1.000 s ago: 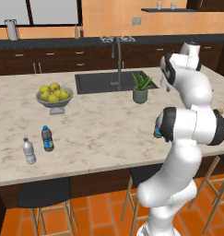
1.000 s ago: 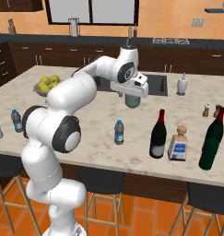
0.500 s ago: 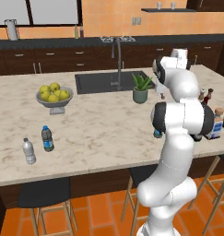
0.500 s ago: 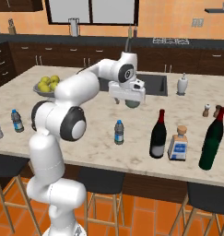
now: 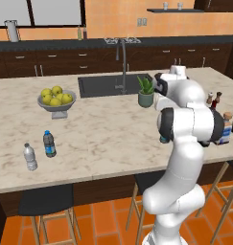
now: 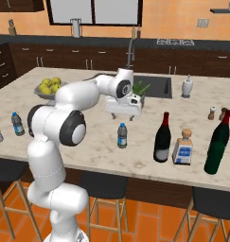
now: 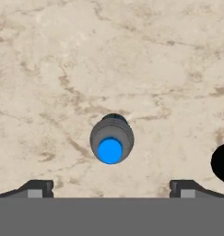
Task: Move the plastic bottles in the middle to the plastics group, and the glass bottles in the middle to the glass group.
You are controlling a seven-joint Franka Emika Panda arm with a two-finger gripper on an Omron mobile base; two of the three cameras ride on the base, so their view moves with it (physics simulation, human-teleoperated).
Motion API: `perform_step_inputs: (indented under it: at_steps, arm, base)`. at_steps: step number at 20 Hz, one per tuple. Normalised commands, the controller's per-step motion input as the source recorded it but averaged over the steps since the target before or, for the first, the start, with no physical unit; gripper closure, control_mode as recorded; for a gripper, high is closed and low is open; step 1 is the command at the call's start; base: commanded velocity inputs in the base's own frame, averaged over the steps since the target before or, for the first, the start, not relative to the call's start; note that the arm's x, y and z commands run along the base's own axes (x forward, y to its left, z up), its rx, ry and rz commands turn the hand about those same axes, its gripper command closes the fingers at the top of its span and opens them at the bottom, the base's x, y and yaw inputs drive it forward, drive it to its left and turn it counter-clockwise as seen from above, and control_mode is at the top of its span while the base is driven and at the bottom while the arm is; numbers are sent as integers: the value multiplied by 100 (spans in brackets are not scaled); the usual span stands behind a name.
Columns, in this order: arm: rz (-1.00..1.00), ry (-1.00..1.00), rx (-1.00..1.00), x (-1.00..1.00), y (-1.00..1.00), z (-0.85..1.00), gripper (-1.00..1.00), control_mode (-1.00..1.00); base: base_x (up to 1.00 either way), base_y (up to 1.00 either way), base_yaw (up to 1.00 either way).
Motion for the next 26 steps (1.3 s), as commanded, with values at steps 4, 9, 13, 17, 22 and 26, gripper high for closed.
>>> perform_step_inputs:
  at_steps: [4, 9, 13, 17, 22, 26]
  arm:
    - [7, 0, 0, -17, 0, -37, -100, -100]
    - [6, -1, 0, 16, 5, -52, -100, -100]
    - [5, -4, 0, 10, 0, -8, -100, -100]
    - [3, -5, 0, 5, 0, -1, -100, -100]
    - [1, -4, 0, 9, 0, -21, -100, -100]
    - [0, -3, 0, 2, 0, -11, -100, -100]
  base:
    - [0, 0, 0]
    - [0, 0, 0]
    - [0, 0, 0]
    - [0, 0, 0]
    - [0, 0, 0]
    - [0, 0, 0]
